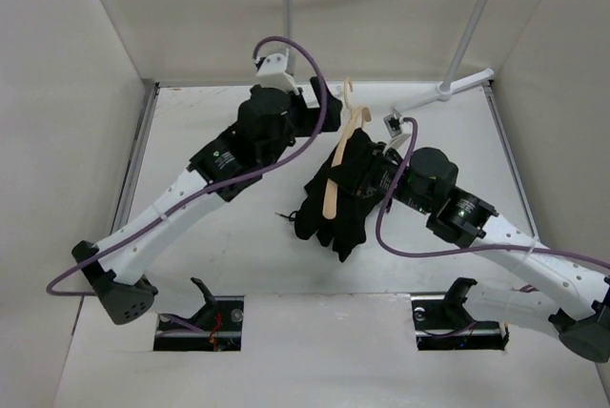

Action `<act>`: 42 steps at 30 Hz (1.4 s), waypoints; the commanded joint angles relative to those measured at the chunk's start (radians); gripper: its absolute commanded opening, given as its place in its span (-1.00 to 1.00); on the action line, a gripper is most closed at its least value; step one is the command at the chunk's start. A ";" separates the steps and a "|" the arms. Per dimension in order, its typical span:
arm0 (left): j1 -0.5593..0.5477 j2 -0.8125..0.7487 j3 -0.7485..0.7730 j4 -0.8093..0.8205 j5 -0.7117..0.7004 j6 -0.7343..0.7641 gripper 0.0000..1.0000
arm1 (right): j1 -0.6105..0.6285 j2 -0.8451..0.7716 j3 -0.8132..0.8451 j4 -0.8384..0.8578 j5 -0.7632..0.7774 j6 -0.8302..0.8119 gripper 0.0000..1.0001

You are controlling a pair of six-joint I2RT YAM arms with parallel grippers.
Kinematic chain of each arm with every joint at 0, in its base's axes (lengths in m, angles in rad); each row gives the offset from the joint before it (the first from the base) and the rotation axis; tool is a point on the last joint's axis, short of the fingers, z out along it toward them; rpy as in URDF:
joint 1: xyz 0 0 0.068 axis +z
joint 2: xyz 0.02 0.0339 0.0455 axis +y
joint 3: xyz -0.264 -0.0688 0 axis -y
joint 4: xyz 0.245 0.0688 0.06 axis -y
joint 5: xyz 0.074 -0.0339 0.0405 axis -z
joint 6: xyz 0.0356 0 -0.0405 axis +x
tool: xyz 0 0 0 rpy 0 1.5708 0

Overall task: Place the trousers on the hanger
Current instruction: Place the hanger at the clothesline.

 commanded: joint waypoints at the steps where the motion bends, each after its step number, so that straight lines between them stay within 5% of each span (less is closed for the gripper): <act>1: 0.029 -0.093 -0.023 0.068 0.007 -0.033 1.00 | -0.051 -0.049 0.029 0.092 -0.021 -0.027 -0.87; 12: 0.233 -0.293 -0.202 -0.007 -0.010 -0.090 1.00 | -0.288 0.121 0.378 0.102 -0.146 -0.182 -0.90; 21: 0.389 -0.380 -0.507 -0.032 0.191 -0.214 1.00 | -0.515 0.420 0.739 0.123 -0.290 -0.218 -0.90; 30: 0.402 -0.442 -0.711 -0.041 0.208 -0.229 1.00 | -0.657 0.691 1.061 0.059 -0.370 -0.228 -0.92; 37: 0.397 -0.422 -0.761 -0.040 0.201 -0.237 1.00 | -0.726 0.781 1.150 0.033 -0.423 -0.207 -0.93; 42: 0.392 -0.402 -0.765 -0.030 0.201 -0.248 1.00 | -0.733 0.769 1.056 0.043 -0.423 -0.198 -0.92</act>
